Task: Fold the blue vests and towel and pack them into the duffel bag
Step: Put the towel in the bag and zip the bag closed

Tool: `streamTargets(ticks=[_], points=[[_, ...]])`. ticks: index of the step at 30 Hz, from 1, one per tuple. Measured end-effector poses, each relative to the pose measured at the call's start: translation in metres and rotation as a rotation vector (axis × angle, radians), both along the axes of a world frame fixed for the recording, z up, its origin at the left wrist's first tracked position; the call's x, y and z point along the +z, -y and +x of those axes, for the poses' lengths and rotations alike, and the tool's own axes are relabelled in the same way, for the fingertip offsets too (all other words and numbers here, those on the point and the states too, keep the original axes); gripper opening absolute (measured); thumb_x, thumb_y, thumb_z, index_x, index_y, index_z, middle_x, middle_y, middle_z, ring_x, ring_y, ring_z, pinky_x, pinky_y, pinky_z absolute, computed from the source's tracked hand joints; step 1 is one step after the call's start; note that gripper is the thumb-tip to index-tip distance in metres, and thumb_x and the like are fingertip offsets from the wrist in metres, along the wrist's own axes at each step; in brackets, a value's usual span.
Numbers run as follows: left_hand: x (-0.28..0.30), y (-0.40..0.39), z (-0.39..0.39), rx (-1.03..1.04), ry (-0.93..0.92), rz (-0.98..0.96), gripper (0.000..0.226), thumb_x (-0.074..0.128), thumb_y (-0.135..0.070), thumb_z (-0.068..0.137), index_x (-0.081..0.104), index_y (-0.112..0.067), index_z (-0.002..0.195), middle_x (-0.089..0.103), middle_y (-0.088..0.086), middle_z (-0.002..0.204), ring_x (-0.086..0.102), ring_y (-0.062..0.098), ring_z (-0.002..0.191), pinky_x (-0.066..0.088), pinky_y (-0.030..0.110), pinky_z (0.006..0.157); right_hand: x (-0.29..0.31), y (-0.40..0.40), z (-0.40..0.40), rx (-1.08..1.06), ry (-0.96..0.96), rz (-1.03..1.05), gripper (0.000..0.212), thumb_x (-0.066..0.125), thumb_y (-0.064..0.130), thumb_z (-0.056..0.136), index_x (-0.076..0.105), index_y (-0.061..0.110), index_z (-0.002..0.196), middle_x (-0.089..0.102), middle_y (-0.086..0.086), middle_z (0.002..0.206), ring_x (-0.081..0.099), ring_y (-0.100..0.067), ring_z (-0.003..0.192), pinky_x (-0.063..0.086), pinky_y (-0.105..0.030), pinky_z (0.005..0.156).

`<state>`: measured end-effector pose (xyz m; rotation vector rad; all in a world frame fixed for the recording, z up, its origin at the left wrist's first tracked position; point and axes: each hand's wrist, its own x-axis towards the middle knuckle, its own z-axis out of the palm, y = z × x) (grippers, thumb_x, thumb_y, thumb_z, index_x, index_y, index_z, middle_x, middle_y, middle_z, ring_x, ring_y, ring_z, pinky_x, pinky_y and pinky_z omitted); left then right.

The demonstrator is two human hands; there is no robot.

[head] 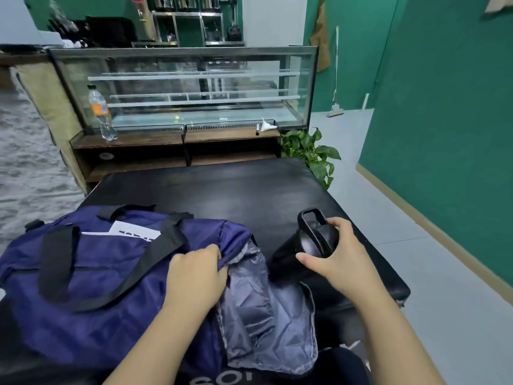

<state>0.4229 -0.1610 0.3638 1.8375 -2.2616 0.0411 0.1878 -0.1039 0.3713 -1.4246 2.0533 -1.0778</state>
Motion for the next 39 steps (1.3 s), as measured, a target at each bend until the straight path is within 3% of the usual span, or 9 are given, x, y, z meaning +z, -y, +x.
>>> streamTargets(ticks=[6, 9, 11, 13, 18, 22, 29, 32, 39], points=[[0.014, -0.002, 0.005, -0.006, -0.142, -0.114, 0.022, 0.051, -0.032, 0.089, 0.045, -0.019, 0.073, 0.048, -0.003, 0.059, 0.043, 0.023, 0.067, 0.023, 0.031, 0.066, -0.001, 0.002, 0.016, 0.198, 0.119, 0.092, 0.082, 0.085, 0.044, 0.061, 0.038, 0.037, 0.128, 0.046, 0.013, 0.124, 0.048, -0.006, 0.112, 0.037, -0.022, 0.087], [0.015, -0.004, 0.006, -0.002, -0.207, -0.126, 0.020, 0.053, -0.029, 0.087, 0.049, -0.016, 0.072, 0.052, 0.000, 0.060, 0.044, 0.023, 0.064, 0.023, 0.031, 0.064, -0.011, 0.006, 0.021, 0.200, 0.355, 0.138, 0.082, 0.082, 0.054, 0.056, 0.043, 0.043, 0.127, 0.051, 0.012, 0.130, 0.054, -0.007, 0.116, 0.047, -0.033, 0.098], [0.014, -0.005, 0.007, 0.001, -0.234, -0.114, 0.019, 0.053, -0.029, 0.086, 0.051, -0.015, 0.073, 0.054, 0.000, 0.060, 0.046, 0.023, 0.066, 0.024, 0.031, 0.063, -0.012, 0.007, 0.017, 0.216, 0.485, 0.195, 0.076, 0.081, 0.052, 0.057, 0.047, 0.044, 0.125, 0.058, 0.010, 0.124, 0.061, -0.012, 0.109, 0.054, -0.040, 0.092], [0.014, -0.005, 0.007, -0.007, -0.236, -0.100, 0.019, 0.054, -0.030, 0.086, 0.053, -0.016, 0.074, 0.054, 0.000, 0.061, 0.048, 0.023, 0.068, 0.024, 0.030, 0.063, -0.010, 0.005, 0.018, 0.250, 0.551, 0.214, 0.063, 0.079, 0.043, 0.063, 0.052, 0.044, 0.120, 0.063, 0.009, 0.115, 0.066, -0.014, 0.099, 0.059, -0.038, 0.080], [0.016, -0.006, 0.000, -0.077, -0.328, -0.143, 0.024, 0.058, -0.030, 0.087, 0.050, -0.014, 0.071, 0.055, 0.002, 0.059, 0.053, 0.025, 0.066, 0.022, 0.021, 0.054, -0.008, 0.010, 0.038, 0.233, 0.666, 0.088, 0.035, 0.074, 0.030, 0.079, 0.061, 0.039, 0.110, 0.070, 0.011, 0.101, 0.069, -0.013, 0.092, 0.060, -0.038, 0.072], [0.031, -0.006, -0.004, -0.110, -0.414, -0.187, 0.031, 0.060, -0.034, 0.087, 0.047, -0.013, 0.068, 0.055, 0.002, 0.060, 0.052, 0.025, 0.066, 0.035, 0.034, 0.057, -0.006, 0.019, 0.063, 0.204, 0.766, 0.015, 0.031, 0.070, 0.025, 0.083, 0.063, 0.033, 0.112, 0.071, 0.008, 0.101, 0.069, -0.012, 0.093, 0.058, -0.033, 0.064], [0.040, -0.008, 0.012, -0.071, -0.519, -0.092, 0.024, 0.065, -0.031, 0.083, 0.051, -0.024, 0.065, 0.056, -0.006, 0.058, 0.051, 0.012, 0.061, 0.032, 0.025, 0.052, 0.002, 0.020, 0.055, 0.160, 0.771, 0.007, 0.028, 0.072, 0.027, 0.081, 0.065, 0.029, 0.108, 0.071, 0.004, 0.099, 0.070, -0.014, 0.090, 0.059, -0.034, 0.064], [0.043, -0.005, 0.022, -0.048, -0.547, -0.061, 0.018, 0.067, -0.026, 0.080, 0.056, -0.024, 0.066, 0.060, -0.008, 0.061, 0.053, 0.011, 0.061, 0.040, 0.028, 0.057, 0.017, 0.018, 0.036, 0.134, 0.723, -0.054, 0.029, 0.072, 0.029, 0.080, 0.066, 0.030, 0.108, 0.071, 0.005, 0.100, 0.069, -0.016, 0.091, 0.059, -0.035, 0.065], [0.048, -0.005, 0.025, -0.012, -0.623, -0.038, 0.018, 0.068, -0.024, 0.080, 0.058, -0.022, 0.065, 0.062, -0.007, 0.063, 0.057, 0.016, 0.066, 0.046, 0.036, 0.065, 0.042, 0.008, 0.033, 0.221, 0.849, -0.061, 0.022, 0.065, 0.029, 0.086, 0.066, 0.021, 0.107, 0.073, -0.001, 0.100, 0.071, -0.018, 0.088, 0.058, -0.036, 0.067]])
